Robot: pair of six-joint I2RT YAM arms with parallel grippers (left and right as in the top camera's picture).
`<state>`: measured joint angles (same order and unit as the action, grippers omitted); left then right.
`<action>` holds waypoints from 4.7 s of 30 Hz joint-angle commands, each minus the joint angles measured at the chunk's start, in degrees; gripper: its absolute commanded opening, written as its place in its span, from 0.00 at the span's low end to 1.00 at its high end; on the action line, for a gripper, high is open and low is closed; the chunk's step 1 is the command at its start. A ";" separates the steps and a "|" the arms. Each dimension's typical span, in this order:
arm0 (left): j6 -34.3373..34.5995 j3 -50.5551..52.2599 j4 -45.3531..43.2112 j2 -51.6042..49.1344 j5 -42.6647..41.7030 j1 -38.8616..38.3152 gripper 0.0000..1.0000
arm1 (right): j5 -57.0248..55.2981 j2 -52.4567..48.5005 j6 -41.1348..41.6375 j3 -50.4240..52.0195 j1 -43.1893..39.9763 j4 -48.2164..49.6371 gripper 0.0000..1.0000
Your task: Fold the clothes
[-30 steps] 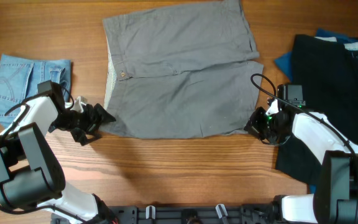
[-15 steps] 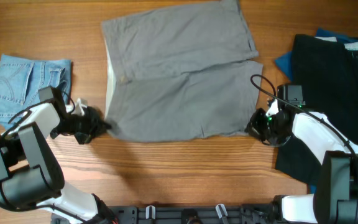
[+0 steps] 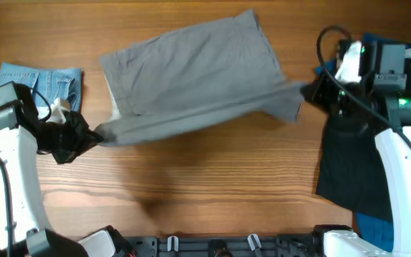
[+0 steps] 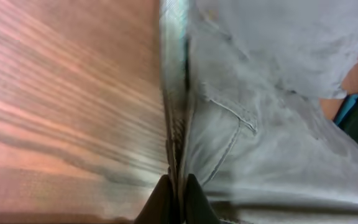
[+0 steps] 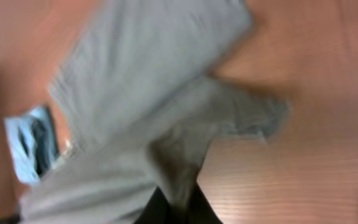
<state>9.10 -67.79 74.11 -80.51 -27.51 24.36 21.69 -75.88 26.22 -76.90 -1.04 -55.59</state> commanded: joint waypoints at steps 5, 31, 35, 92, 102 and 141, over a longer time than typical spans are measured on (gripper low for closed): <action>2.34 -1.20 -13.81 2.08 9.07 -4.61 0.04 | -9.49 -8.55 -0.55 -1.90 -1.95 31.61 0.04; 0.33 3.15 -43.65 -29.75 3.72 -16.92 0.47 | 0.83 -41.11 -11.67 -1.33 -2.03 36.52 0.95; 0.26 3.15 -44.09 -29.75 4.22 -17.07 0.17 | -0.28 -45.68 -10.71 -0.96 -1.27 34.80 0.72; -16.61 -9.05 -47.01 -32.63 -0.48 -38.86 0.06 | -8.74 -36.06 -14.67 -1.38 3.39 11.56 0.04; -6.99 -9.05 -69.22 -45.42 11.63 -43.01 0.07 | -10.12 -41.46 -10.60 2.75 4.42 10.54 0.04; -14.93 -5.88 -33.83 -39.71 3.85 -12.90 0.96 | 8.87 -37.79 -29.57 0.11 4.37 10.40 0.38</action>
<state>-4.05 -78.50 42.00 -116.99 -20.53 11.66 23.42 -115.07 3.27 -75.68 3.33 -45.74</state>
